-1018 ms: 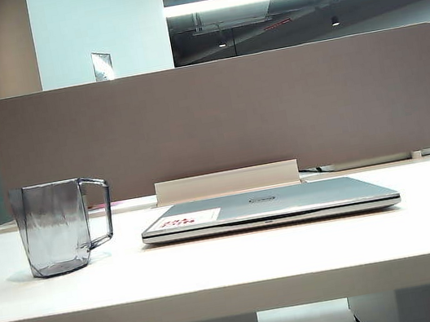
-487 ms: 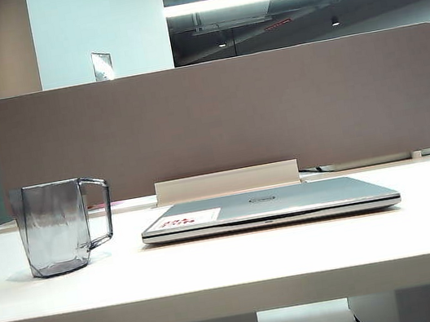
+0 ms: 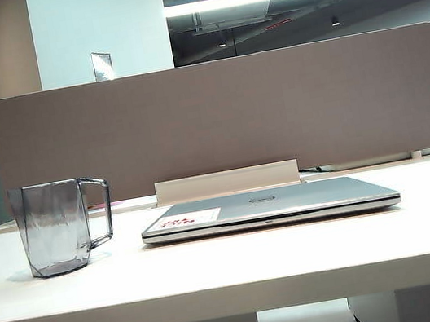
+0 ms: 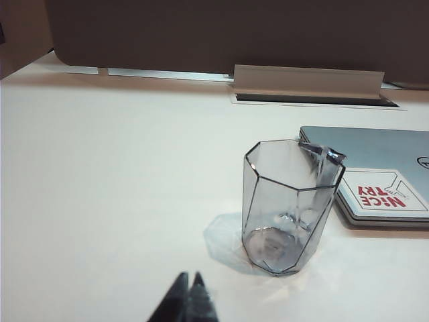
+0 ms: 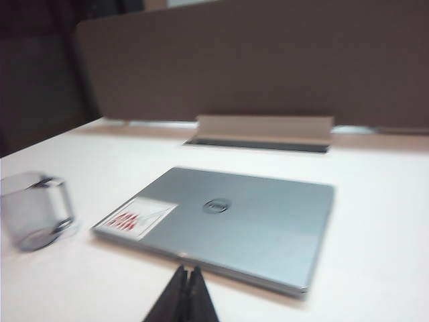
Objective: Pick up the water cup and place it on the side of the laptop close to you.
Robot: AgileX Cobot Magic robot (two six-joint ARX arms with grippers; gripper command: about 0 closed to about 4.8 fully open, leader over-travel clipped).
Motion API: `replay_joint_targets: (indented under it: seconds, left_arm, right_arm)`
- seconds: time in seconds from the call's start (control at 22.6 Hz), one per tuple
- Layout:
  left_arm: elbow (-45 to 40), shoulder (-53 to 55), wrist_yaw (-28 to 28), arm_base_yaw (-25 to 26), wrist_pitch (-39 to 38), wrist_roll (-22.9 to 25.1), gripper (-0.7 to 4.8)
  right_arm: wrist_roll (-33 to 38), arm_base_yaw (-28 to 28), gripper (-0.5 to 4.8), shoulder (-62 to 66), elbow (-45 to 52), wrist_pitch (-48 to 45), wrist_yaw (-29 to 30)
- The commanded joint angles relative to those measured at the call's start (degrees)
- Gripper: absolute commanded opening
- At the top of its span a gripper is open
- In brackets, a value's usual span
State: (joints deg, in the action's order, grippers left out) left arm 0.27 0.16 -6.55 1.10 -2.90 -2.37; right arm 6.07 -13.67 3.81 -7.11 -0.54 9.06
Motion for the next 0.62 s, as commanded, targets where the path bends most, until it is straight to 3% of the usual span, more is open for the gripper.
replay_joint_targets:
  seconds: [0.04,0.62]
  left_arm:
    - [0.2,0.1,-0.4,0.0,0.2,0.0,-0.03]
    - [0.2,0.1,-0.3,0.0,0.2,0.0,-0.03]
  right_arm:
    - [-0.2,-3.4,-0.03,5.4,-2.9,-1.7,-0.6]
    - [-0.3,-7.4,-0.02,39.6,-9.6,-22.7,-1.2]
